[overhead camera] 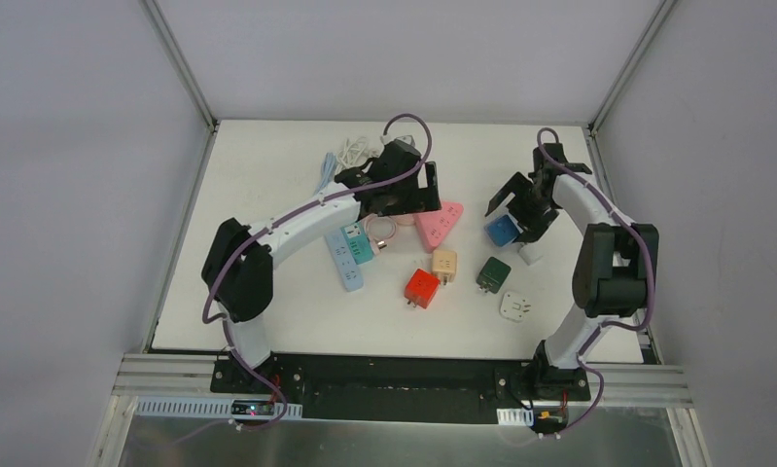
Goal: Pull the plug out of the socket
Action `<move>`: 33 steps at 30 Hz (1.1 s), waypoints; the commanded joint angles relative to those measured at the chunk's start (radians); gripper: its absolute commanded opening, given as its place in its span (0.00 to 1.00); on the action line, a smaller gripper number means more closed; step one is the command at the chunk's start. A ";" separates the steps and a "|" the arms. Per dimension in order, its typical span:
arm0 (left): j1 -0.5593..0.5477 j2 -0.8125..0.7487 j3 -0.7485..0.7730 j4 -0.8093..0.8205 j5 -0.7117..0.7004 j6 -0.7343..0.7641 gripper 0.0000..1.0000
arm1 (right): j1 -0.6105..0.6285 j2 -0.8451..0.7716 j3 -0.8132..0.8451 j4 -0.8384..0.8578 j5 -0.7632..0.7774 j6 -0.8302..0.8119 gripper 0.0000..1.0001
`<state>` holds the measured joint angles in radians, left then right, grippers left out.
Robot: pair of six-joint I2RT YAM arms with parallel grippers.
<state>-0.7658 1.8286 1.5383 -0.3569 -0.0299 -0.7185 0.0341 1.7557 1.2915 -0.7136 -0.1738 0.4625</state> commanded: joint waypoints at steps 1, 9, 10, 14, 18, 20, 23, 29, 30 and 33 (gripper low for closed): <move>0.012 -0.118 -0.024 -0.040 -0.108 0.093 0.99 | -0.004 -0.125 0.033 0.028 0.063 -0.003 0.97; 0.128 -0.188 -0.067 -0.088 -0.081 0.103 0.98 | 0.011 -0.270 0.034 0.128 0.077 0.019 0.95; 0.148 -0.185 -0.068 -0.097 -0.069 0.095 0.97 | 0.021 -0.276 0.037 0.140 0.063 0.022 0.94; 0.233 -0.158 -0.072 -0.107 0.018 0.051 0.91 | 0.107 -0.237 0.076 0.172 0.025 0.057 0.88; 0.274 -0.104 -0.027 -0.082 0.126 0.097 0.86 | 0.229 -0.133 0.144 0.187 -0.003 0.086 0.79; 0.277 -0.064 0.024 -0.098 0.151 0.153 0.85 | 0.282 -0.069 0.176 0.190 -0.025 0.105 0.73; 0.278 0.023 0.133 -0.126 0.179 0.207 0.83 | 0.344 0.020 0.208 0.196 -0.049 0.137 0.60; 0.277 0.139 0.225 -0.100 0.193 0.237 0.77 | 0.397 0.120 0.223 0.217 -0.041 0.150 0.48; 0.277 0.153 0.228 -0.087 0.195 0.238 0.76 | 0.400 0.128 0.223 0.218 -0.040 0.148 0.46; 0.273 0.189 0.231 -0.040 0.219 0.252 0.74 | 0.404 0.144 0.223 0.224 -0.038 0.150 0.41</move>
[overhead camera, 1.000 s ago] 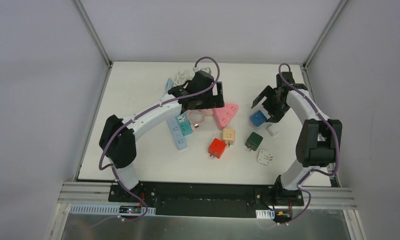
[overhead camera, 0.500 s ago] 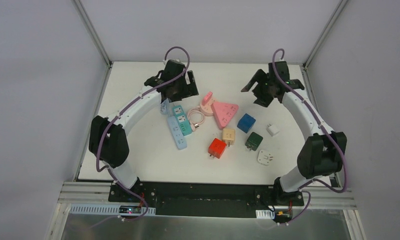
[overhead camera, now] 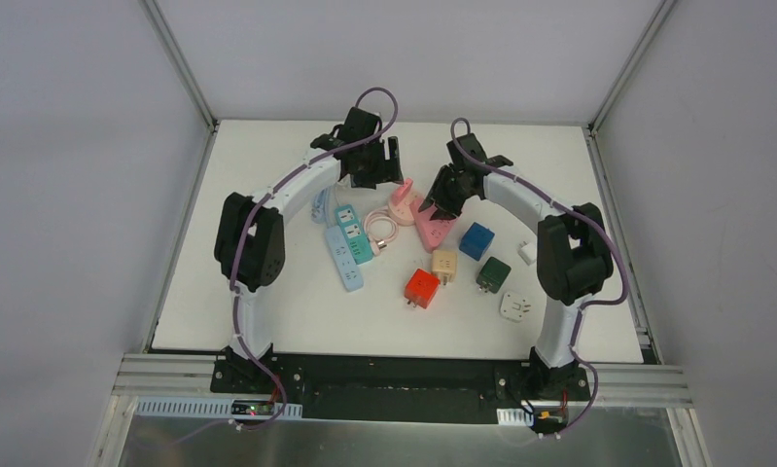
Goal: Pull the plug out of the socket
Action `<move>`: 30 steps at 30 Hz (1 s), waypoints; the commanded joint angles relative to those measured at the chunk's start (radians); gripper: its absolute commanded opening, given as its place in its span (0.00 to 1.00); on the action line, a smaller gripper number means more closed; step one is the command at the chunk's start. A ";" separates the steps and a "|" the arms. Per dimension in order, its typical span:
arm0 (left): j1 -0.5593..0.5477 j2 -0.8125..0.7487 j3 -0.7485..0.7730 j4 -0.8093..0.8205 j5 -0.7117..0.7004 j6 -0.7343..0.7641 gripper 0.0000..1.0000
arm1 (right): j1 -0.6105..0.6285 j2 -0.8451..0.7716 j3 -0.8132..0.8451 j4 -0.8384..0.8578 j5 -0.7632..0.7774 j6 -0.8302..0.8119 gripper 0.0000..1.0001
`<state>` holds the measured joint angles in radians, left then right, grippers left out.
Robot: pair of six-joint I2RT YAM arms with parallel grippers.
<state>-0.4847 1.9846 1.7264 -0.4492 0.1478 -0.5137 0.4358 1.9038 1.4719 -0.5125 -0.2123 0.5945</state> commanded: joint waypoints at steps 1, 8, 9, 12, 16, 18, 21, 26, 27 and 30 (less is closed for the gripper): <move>-0.011 0.046 0.047 0.064 0.041 0.053 0.73 | 0.003 0.000 0.041 0.022 -0.001 0.017 0.40; -0.042 0.110 0.090 0.089 0.017 0.121 0.71 | 0.007 0.012 0.034 0.014 0.027 0.013 0.38; -0.047 0.118 0.096 0.085 0.001 0.135 0.69 | 0.008 0.013 0.036 0.013 0.034 0.010 0.37; -0.069 0.152 0.139 0.028 -0.053 0.181 0.57 | 0.026 0.039 0.071 -0.024 0.072 -0.038 0.31; -0.099 0.181 0.175 -0.046 -0.153 0.237 0.44 | 0.052 0.061 0.101 -0.082 0.137 -0.081 0.29; -0.109 0.180 0.168 -0.056 -0.206 0.245 0.39 | 0.055 0.059 0.096 -0.084 0.153 -0.083 0.29; -0.115 0.176 0.168 -0.067 -0.236 0.239 0.31 | 0.056 0.064 0.094 -0.095 0.173 -0.085 0.29; -0.115 0.165 0.170 -0.072 -0.212 0.224 0.07 | 0.057 0.066 0.078 -0.098 0.180 -0.072 0.28; -0.115 0.162 0.171 -0.071 -0.200 0.219 0.00 | 0.057 0.067 0.075 -0.096 0.177 -0.071 0.28; -0.115 0.150 0.171 -0.061 -0.153 0.202 0.00 | 0.056 0.072 0.065 -0.087 0.171 -0.069 0.28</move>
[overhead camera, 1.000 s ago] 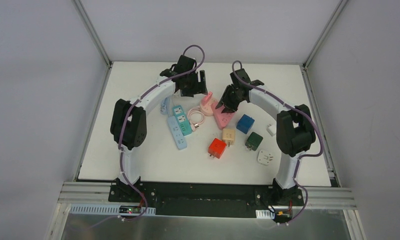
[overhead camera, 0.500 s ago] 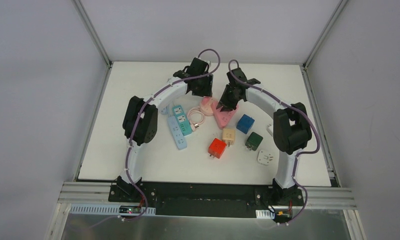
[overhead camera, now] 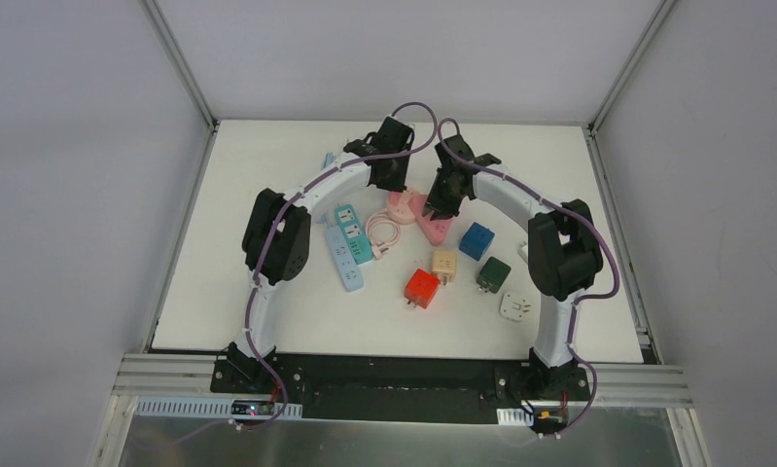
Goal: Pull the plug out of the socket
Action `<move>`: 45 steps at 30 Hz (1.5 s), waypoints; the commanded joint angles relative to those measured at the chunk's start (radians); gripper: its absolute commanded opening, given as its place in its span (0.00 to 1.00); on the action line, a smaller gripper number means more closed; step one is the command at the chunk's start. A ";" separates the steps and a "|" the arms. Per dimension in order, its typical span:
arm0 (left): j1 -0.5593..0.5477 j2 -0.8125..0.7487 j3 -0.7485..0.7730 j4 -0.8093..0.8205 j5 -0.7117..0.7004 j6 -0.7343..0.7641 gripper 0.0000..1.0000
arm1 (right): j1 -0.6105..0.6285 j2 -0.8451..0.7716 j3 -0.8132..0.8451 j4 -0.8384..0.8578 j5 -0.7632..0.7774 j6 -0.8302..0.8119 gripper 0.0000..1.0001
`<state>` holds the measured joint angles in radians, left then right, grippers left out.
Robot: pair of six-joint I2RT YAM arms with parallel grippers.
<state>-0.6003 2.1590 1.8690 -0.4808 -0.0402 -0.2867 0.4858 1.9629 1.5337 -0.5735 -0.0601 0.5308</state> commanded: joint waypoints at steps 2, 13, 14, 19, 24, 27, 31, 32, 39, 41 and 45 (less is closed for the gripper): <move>0.000 -0.032 0.028 -0.022 0.084 -0.038 0.00 | 0.006 0.010 -0.006 -0.015 0.016 -0.011 0.28; 0.000 -0.068 0.012 -0.003 0.158 -0.160 0.00 | 0.004 0.033 0.002 0.034 -0.016 -0.013 0.34; 0.000 -0.072 0.012 0.002 0.174 -0.183 0.00 | 0.004 0.037 -0.012 0.039 -0.019 -0.010 0.34; 0.000 -0.102 -0.035 0.075 0.280 -0.277 0.00 | 0.004 0.032 -0.115 0.085 -0.034 0.013 0.34; 0.000 -0.118 -0.086 0.121 0.337 -0.280 0.00 | 0.005 0.035 -0.159 0.099 -0.038 0.034 0.33; 0.002 -0.155 -0.148 0.165 0.327 -0.261 0.00 | 0.005 0.040 -0.167 0.100 -0.034 0.048 0.33; 0.002 -0.242 -0.233 0.230 0.252 -0.185 0.00 | 0.005 0.057 -0.158 0.065 -0.024 0.076 0.32; 0.002 -0.255 -0.246 0.241 0.249 -0.154 0.00 | 0.004 0.066 -0.149 0.044 -0.025 0.083 0.32; -0.016 -0.261 -0.269 0.219 0.262 0.008 0.00 | 0.001 0.110 -0.089 -0.027 -0.045 0.115 0.32; -0.033 -0.250 -0.271 0.203 0.255 0.030 0.00 | 0.000 0.111 -0.079 -0.024 -0.050 0.116 0.32; -0.081 -0.216 -0.242 0.161 0.207 0.041 0.00 | -0.002 0.124 -0.048 -0.042 -0.047 0.115 0.32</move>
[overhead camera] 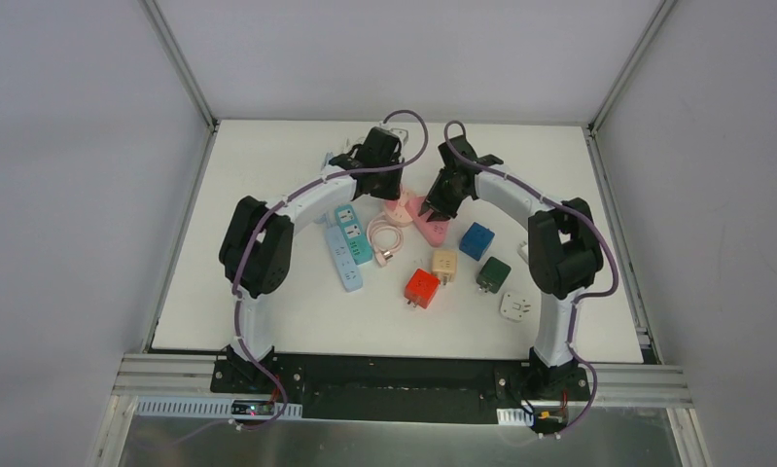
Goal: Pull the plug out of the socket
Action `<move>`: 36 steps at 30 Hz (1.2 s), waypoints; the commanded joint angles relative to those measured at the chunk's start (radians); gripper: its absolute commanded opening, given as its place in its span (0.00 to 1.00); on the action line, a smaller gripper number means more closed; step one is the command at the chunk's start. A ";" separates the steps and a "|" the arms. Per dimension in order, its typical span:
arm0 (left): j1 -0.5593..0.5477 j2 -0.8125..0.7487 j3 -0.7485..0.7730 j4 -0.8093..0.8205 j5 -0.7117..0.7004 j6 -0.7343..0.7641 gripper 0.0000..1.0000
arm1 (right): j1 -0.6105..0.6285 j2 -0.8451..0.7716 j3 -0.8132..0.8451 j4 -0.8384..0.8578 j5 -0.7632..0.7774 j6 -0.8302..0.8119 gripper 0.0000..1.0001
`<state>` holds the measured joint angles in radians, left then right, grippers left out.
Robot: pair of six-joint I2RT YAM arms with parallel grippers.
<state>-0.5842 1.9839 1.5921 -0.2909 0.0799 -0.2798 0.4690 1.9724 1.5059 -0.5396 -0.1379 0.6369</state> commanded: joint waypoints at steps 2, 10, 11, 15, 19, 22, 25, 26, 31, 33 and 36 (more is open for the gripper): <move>-0.103 -0.007 0.137 -0.137 0.058 -0.028 0.00 | 0.014 0.124 -0.017 -0.086 0.036 0.009 0.32; -0.090 -0.031 0.191 -0.154 0.113 -0.107 0.00 | 0.007 0.142 -0.037 -0.093 0.011 0.024 0.32; -0.080 -0.050 0.153 -0.121 0.137 -0.113 0.00 | 0.004 0.145 -0.034 -0.095 0.011 0.022 0.32; -0.013 -0.095 0.001 0.067 0.284 -0.232 0.00 | -0.003 0.156 -0.030 -0.096 0.001 0.016 0.32; -0.005 -0.132 -0.017 0.026 0.165 -0.206 0.00 | -0.009 0.128 -0.046 -0.062 -0.014 0.012 0.32; -0.002 -0.167 -0.019 -0.007 0.121 -0.170 0.00 | -0.015 0.093 -0.038 -0.039 -0.021 0.001 0.34; 0.001 -0.206 -0.027 -0.044 0.084 -0.147 0.00 | -0.018 0.060 -0.009 -0.028 -0.028 -0.014 0.35; 0.005 -0.218 -0.035 -0.056 0.076 -0.143 0.00 | -0.018 0.049 -0.002 -0.022 -0.030 -0.019 0.36; 0.049 -0.365 -0.186 -0.091 0.070 -0.154 0.00 | -0.028 -0.017 0.060 0.006 -0.085 -0.040 0.33; 0.054 -0.425 -0.240 -0.116 0.050 -0.161 0.00 | -0.029 -0.067 0.058 0.052 -0.111 -0.039 0.33; 0.065 -0.513 -0.334 -0.152 0.007 -0.194 0.00 | -0.037 -0.129 0.067 0.096 -0.118 -0.039 0.36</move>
<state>-0.5339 1.5845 1.3491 -0.3843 0.1493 -0.4538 0.4419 1.9812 1.5314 -0.5167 -0.2317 0.6170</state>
